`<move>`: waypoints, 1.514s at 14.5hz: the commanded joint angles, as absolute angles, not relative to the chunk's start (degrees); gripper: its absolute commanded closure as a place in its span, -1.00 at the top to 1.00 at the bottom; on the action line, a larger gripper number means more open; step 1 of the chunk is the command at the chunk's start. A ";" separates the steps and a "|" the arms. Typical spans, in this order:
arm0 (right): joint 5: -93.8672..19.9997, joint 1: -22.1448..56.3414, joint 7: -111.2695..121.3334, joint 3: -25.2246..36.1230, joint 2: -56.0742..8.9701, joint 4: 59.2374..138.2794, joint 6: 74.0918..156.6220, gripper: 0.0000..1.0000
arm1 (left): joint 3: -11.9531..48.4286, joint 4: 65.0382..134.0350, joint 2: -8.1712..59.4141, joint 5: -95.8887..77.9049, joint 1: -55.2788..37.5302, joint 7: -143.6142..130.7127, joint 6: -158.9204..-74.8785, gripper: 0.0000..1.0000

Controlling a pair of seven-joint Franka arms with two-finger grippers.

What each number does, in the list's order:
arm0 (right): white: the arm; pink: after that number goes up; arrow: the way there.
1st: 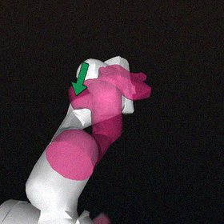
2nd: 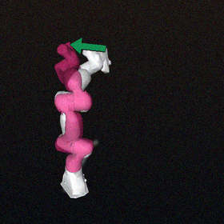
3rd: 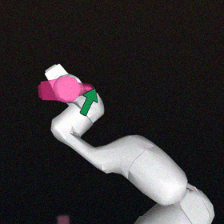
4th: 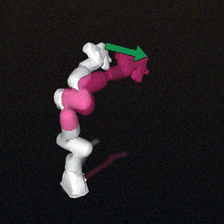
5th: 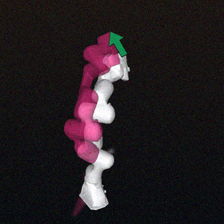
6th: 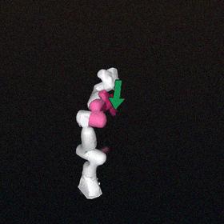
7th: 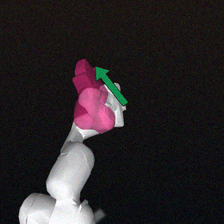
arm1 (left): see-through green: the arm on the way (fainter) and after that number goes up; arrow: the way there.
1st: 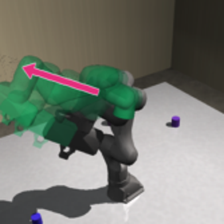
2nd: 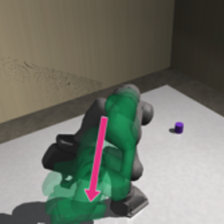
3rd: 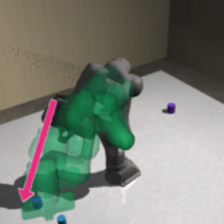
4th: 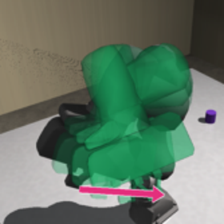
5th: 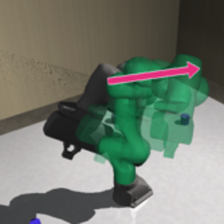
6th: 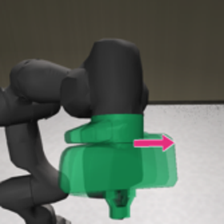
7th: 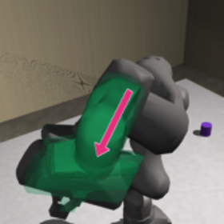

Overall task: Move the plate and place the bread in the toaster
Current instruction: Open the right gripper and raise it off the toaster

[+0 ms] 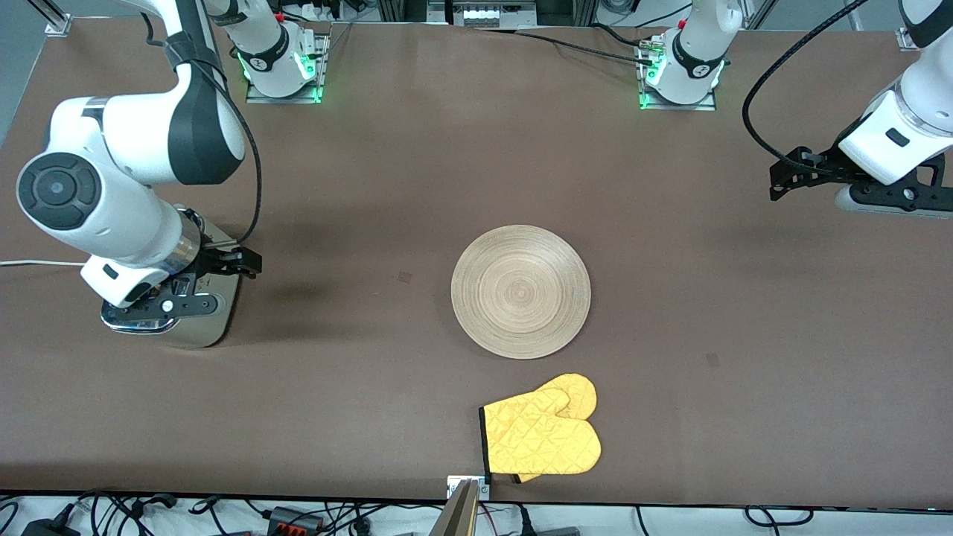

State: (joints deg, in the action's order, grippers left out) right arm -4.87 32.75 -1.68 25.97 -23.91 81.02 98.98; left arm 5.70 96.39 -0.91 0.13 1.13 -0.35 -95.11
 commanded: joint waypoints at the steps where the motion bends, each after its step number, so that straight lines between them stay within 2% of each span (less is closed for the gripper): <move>1: -5.36 32.08 -0.97 26.36 -23.12 80.86 98.35 1.00 | 5.45 94.39 0.00 0.09 0.97 0.88 -93.78 1.00; 4: -5.62 31.91 -1.93 27.07 -22.50 80.86 98.26 1.00 | 5.45 94.39 0.00 0.09 0.97 0.88 -93.87 1.00; 6: -8.86 28.94 -2.19 25.50 -21.80 80.77 99.31 1.00 | 5.45 94.39 0.00 0.09 0.97 0.88 -93.87 1.00; 7: -9.05 26.13 -2.02 22.44 -21.62 80.77 99.40 1.00 | 5.45 94.39 0.00 0.09 0.97 0.88 -93.95 1.00; 10: -5.12 11.99 -4.73 6.63 -17.94 81.21 102.12 1.00 | 5.45 94.39 0.00 0.09 0.97 0.88 -94.04 1.00; 12: -2.21 8.10 -5.19 2.83 -16.01 81.47 101.95 1.00 | 5.89 94.31 0.09 0.09 0.88 0.79 -94.13 1.00; 19: -2.20 -0.08 -0.18 2.20 -12.66 81.04 98.80 1.00 | 5.98 94.39 0.09 0.09 0.97 0.88 -94.22 1.00; 22: 0.16 0.44 -0.18 2.20 -11.17 81.56 92.49 1.00 | 5.98 94.39 0.00 0.09 0.88 0.88 -94.04 1.00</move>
